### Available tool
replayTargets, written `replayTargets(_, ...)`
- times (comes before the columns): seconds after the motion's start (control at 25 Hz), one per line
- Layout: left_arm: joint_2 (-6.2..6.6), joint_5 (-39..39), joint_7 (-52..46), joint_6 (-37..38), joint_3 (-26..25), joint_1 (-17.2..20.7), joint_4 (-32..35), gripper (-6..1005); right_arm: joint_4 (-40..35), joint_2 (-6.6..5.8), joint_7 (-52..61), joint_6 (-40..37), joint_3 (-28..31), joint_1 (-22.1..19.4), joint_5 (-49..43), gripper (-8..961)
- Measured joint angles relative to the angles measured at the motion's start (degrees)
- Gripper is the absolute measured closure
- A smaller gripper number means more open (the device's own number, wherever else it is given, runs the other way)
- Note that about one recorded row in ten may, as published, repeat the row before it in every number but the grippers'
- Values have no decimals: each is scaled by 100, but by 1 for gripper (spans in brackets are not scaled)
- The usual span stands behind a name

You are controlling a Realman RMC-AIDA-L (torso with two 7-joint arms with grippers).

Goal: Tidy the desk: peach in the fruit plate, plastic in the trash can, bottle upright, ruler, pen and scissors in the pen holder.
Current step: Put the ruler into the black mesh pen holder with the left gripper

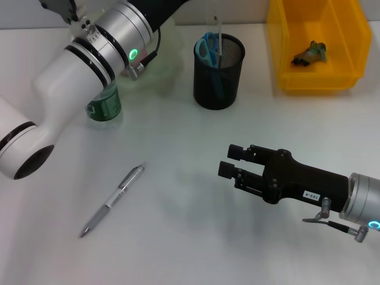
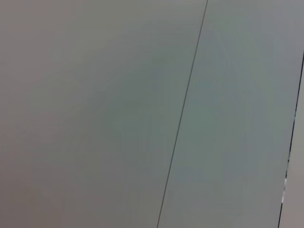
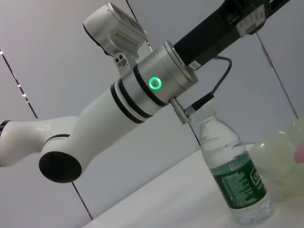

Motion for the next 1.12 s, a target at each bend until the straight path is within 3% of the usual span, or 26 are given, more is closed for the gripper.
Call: replayTargets(1.12,0,-33,522,-9,200,-5,-57,579,76,0,-1,11,0,84,0,422)
